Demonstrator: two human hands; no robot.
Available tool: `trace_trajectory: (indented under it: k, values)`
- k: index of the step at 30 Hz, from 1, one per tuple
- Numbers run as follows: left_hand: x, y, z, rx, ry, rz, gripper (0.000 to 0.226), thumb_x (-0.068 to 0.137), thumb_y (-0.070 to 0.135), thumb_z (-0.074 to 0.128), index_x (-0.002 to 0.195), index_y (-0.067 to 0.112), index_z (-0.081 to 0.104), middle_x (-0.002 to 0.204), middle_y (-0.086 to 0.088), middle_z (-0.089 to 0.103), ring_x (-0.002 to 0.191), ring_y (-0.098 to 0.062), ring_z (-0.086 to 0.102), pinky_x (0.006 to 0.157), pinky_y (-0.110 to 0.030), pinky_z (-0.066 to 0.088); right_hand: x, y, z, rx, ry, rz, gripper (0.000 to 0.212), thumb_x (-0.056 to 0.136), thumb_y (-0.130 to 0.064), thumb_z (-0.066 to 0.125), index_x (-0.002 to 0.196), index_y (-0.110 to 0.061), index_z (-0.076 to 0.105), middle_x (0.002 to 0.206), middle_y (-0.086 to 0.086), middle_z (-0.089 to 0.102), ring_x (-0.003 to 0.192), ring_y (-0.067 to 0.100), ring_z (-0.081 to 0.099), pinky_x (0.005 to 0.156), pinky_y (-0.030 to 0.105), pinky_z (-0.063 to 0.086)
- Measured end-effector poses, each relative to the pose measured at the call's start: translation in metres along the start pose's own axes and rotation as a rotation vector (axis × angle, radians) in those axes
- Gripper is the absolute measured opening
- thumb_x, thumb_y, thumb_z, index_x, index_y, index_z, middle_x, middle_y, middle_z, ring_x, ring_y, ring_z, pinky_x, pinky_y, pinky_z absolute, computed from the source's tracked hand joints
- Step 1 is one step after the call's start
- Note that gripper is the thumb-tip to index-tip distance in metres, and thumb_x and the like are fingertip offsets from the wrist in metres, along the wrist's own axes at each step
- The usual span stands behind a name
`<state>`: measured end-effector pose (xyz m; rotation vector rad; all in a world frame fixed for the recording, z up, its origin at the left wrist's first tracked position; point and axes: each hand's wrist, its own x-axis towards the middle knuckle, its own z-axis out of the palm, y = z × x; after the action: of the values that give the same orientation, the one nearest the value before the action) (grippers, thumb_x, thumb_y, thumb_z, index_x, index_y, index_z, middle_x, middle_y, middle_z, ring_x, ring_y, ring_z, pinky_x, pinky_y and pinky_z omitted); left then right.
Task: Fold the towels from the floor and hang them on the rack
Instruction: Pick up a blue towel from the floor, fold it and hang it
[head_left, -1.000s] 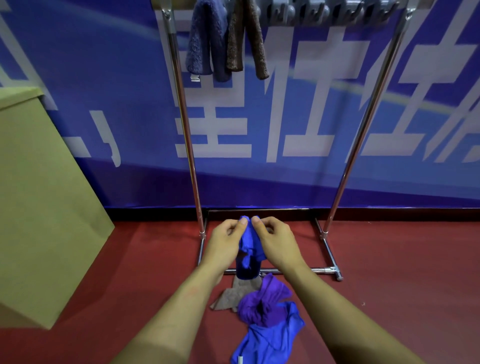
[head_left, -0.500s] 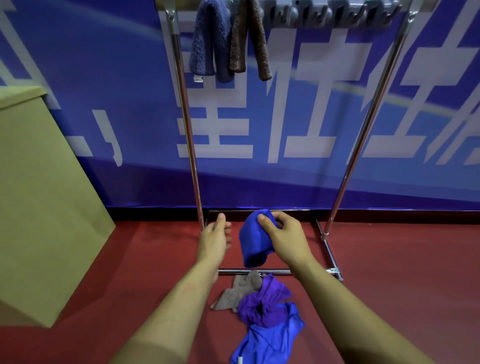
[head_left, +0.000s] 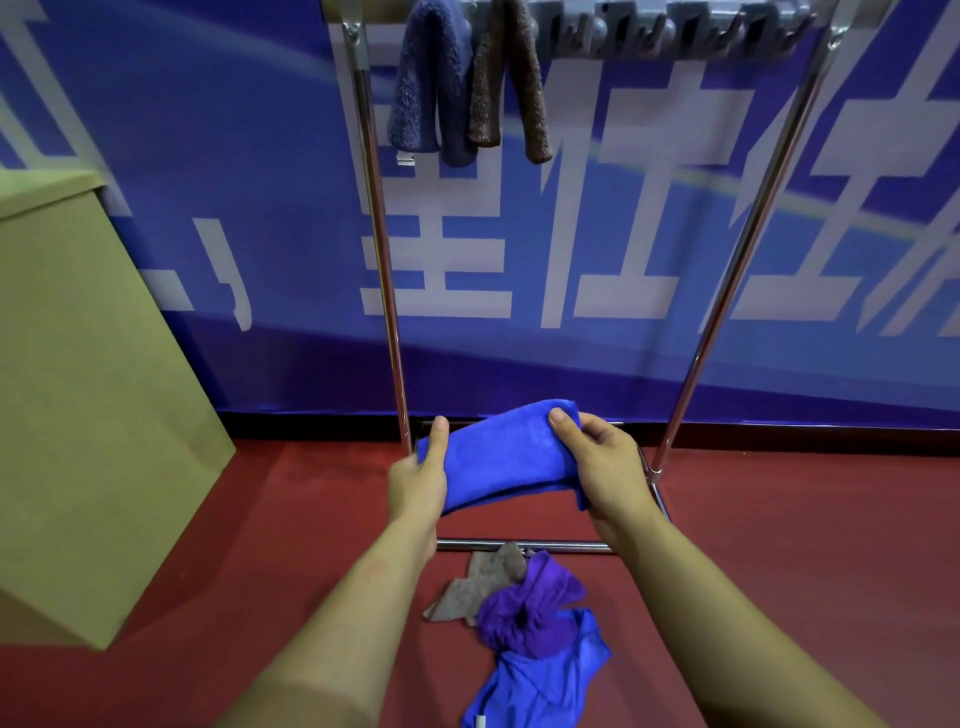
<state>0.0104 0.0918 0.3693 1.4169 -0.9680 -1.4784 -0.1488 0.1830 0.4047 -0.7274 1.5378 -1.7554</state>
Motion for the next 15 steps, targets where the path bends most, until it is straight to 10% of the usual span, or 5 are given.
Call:
trace_trajectory:
  k: [5, 10, 15]
  values:
    - [0.002, 0.006, -0.005, 0.017, 0.024, 0.16, 0.059, 0.079, 0.069, 0.069, 0.065, 0.018, 0.042, 0.064, -0.002, 0.039, 0.064, -0.018, 0.036, 0.062, -0.034, 0.032, 0.006, 0.003, -0.009, -0.047, -0.014, 0.037, 0.02, 0.094, -0.023, 0.069, 0.092, -0.004, 0.075, 0.081, 0.009, 0.072, 0.075, 0.019, 0.062, 0.071, 0.039, 0.052]
    - [0.005, 0.005, -0.007, -0.051, -0.048, 0.063, 0.072, 0.06, 0.082, 0.074, 0.073, 0.013, 0.061, 0.071, -0.001, 0.058, 0.067, -0.019, 0.053, 0.066, -0.036, 0.046, 0.01, 0.009, -0.011, 0.013, -0.011, 0.119, 0.023, 0.095, -0.018, 0.067, 0.092, 0.004, 0.072, 0.084, 0.014, 0.07, 0.076, 0.023, 0.061, 0.07, 0.035, 0.051]
    - [-0.005, 0.018, -0.005, -0.35, -0.237, -0.036, 0.022, 0.09, 0.018, 0.074, 0.101, -0.001, 0.074, 0.113, -0.026, 0.072, 0.106, -0.035, 0.067, 0.102, -0.053, 0.052, 0.013, 0.013, -0.017, 0.065, 0.038, 0.217, 0.02, 0.097, -0.017, 0.065, 0.095, 0.002, 0.07, 0.082, 0.011, 0.066, 0.067, 0.019, 0.059, 0.057, 0.026, 0.049]
